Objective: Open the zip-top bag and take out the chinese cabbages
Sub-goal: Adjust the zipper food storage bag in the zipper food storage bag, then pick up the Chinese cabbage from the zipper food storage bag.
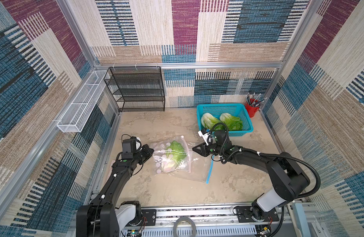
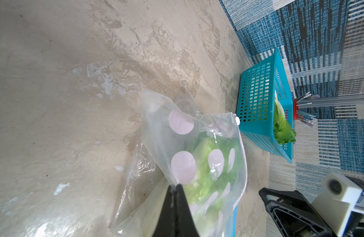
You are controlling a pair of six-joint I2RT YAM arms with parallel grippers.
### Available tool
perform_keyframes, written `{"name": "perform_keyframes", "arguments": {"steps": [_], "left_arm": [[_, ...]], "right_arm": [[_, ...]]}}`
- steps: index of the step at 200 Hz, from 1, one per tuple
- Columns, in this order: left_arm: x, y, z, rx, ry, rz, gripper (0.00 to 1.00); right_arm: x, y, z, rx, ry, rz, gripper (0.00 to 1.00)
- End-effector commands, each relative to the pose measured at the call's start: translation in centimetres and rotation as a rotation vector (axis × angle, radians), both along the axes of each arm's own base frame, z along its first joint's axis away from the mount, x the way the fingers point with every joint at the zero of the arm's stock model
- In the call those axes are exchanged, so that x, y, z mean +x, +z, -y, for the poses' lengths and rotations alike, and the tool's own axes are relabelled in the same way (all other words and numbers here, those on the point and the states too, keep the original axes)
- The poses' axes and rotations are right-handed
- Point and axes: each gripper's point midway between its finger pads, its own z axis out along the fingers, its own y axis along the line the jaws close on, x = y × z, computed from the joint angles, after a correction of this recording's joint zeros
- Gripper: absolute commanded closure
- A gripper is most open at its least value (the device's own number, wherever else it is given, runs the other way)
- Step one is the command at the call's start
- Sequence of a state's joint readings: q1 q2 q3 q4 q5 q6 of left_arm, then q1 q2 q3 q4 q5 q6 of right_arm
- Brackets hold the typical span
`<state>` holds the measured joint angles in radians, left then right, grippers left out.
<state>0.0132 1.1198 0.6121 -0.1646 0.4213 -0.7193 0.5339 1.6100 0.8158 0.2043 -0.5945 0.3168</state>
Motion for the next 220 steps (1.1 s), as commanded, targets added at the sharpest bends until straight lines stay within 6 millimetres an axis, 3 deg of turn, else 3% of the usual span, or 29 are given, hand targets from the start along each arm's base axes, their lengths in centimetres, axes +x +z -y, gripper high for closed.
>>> {"name": "perform_keyframes", "arguments": {"steps": [1,48,115,171,220], "left_arm": [[0.4,-0.1,-0.2,0.028,-0.013,0.021,1.00],[0.4,-1.4,-0.2,0.028,-0.013,-0.003,1.00],[0.6,-2.3,0.1,0.008,-0.019,-0.022,1.00],[0.8,-2.5,0.6,-0.028,-0.028,-0.018,1.00],[0.8,-2.6,0.9,-0.052,-0.035,-0.011,1.00]], "right_arm": [[0.2,0.0,-0.6,0.049,0.011,-0.017,0.82],[1.2,-1.8,-0.6,0.060,-0.033,-0.072,0.89],[0.9,-1.9,-2.6,0.178,0.049,-0.151,0.90],[-0.3,-0.9,-3.3,0.270,0.107,-0.196,0.82],[-1.5,-1.4,-3.8,0.282,0.137,-0.230,0.70]]}}
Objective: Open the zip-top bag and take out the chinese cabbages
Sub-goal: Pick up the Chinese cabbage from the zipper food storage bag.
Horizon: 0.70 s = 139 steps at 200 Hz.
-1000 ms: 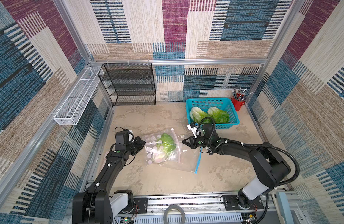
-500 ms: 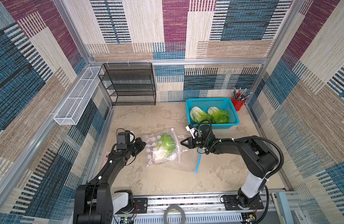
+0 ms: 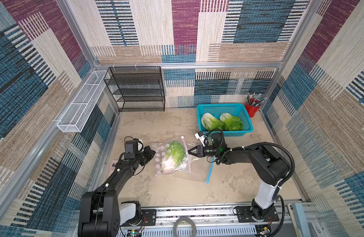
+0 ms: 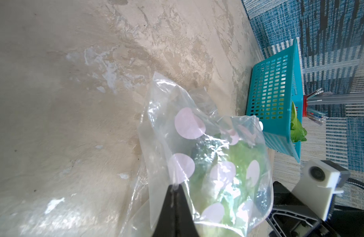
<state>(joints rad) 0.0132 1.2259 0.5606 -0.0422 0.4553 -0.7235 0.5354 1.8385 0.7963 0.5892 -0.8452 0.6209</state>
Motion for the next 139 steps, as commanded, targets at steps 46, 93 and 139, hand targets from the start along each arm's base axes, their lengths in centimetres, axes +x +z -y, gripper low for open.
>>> {"name": "perform_keyframes", "arguments": {"steps": [46,93,139], "left_arm": [[-0.1,0.2,0.4,-0.034,-0.004,0.025,1.00],[-0.4,-0.1,0.7,-0.059,0.003,0.023,1.00],[-0.8,-0.9,1.3,-0.081,0.003,0.013,1.00]], "right_arm": [[-1.5,-0.9,-0.8,0.029,0.032,-0.062,0.75],[-1.6,-1.2,-1.5,0.035,0.039,-0.078,0.85],[-2.0,-1.6,-2.4,0.031,0.056,-0.090,0.68]]}}
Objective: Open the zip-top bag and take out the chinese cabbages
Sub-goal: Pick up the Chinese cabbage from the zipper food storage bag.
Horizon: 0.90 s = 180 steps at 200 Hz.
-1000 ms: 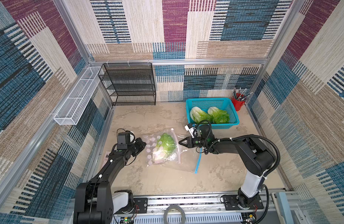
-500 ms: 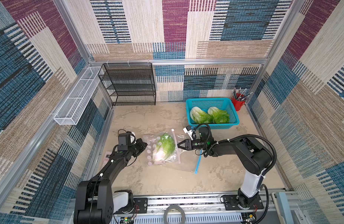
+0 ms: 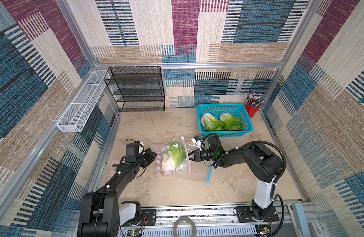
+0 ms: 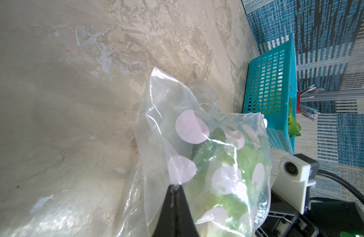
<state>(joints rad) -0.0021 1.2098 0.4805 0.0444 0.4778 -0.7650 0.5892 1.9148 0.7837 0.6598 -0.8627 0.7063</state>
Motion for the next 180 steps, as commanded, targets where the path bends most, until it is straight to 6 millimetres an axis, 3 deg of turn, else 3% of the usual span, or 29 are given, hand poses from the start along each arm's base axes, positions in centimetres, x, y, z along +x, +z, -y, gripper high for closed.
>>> {"name": "perform_keyframes", "arguments": {"steps": [1,26,49,80,117,180], "left_arm": [[0.2,0.2,0.5,-0.039,0.009,0.006,1.00],[0.1,-0.1,1.3,-0.054,-0.001,0.005,1.00],[0.1,-0.4,2.3,-0.058,-0.020,0.002,1.00],[0.0,-0.9,3.4,-0.062,-0.039,-0.005,1.00],[0.2,-1.2,5.3,-0.075,-0.082,-0.006,1.00],[0.9,-1.0,8.1,-0.088,-0.153,0.000,1.00]], "right_arm": [[0.0,0.6,-0.7,0.027,0.011,0.011,0.67],[-0.2,0.6,-1.0,0.030,0.016,0.012,0.47],[-0.2,0.6,-1.3,0.037,0.021,0.010,0.40],[0.2,0.5,-1.7,0.040,0.023,0.003,0.37],[0.6,-0.6,-2.0,0.015,0.017,-0.028,0.41],[1.7,-2.4,-1.8,-0.145,-0.045,-0.016,0.30]]}}
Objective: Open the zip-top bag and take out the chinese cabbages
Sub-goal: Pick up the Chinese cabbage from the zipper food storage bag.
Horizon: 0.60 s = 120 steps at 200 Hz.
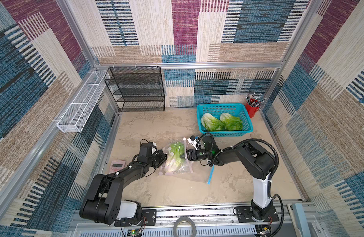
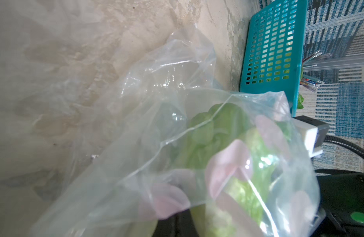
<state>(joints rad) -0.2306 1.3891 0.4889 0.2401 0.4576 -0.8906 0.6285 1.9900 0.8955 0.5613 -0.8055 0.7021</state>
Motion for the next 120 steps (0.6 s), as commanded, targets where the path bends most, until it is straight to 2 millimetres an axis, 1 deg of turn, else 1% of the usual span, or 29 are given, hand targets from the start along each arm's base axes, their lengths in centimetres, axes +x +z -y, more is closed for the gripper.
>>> {"name": "perform_keyframes", "arguments": {"steps": [1,29,56,75,85,96,120], "left_arm": [[0.8,1.0,0.9,-0.027,-0.015,0.036,1.00],[0.8,1.0,2.0,-0.036,-0.042,0.038,1.00],[0.7,1.0,3.1,-0.039,-0.069,0.034,1.00],[0.7,1.0,3.7,-0.039,-0.088,0.034,1.00],[0.7,1.0,4.0,-0.041,-0.094,0.033,1.00],[0.8,0.9,4.2,-0.041,-0.099,0.032,1.00],[0.8,0.8,4.4,-0.043,-0.105,0.030,1.00]], "right_arm": [[0.6,-0.9,0.3,-0.089,-0.034,0.016,0.30],[1.0,-0.9,0.1,-0.093,-0.036,0.015,0.26],[1.4,-0.5,-0.6,-0.078,-0.025,0.019,0.24],[1.6,-0.3,-1.0,-0.075,-0.016,0.024,0.25],[1.6,-0.3,-1.1,-0.072,-0.010,0.026,0.28],[1.6,-0.4,-1.2,-0.069,-0.006,0.024,0.34],[1.4,-0.4,-1.1,-0.067,-0.001,0.023,0.56]]}}
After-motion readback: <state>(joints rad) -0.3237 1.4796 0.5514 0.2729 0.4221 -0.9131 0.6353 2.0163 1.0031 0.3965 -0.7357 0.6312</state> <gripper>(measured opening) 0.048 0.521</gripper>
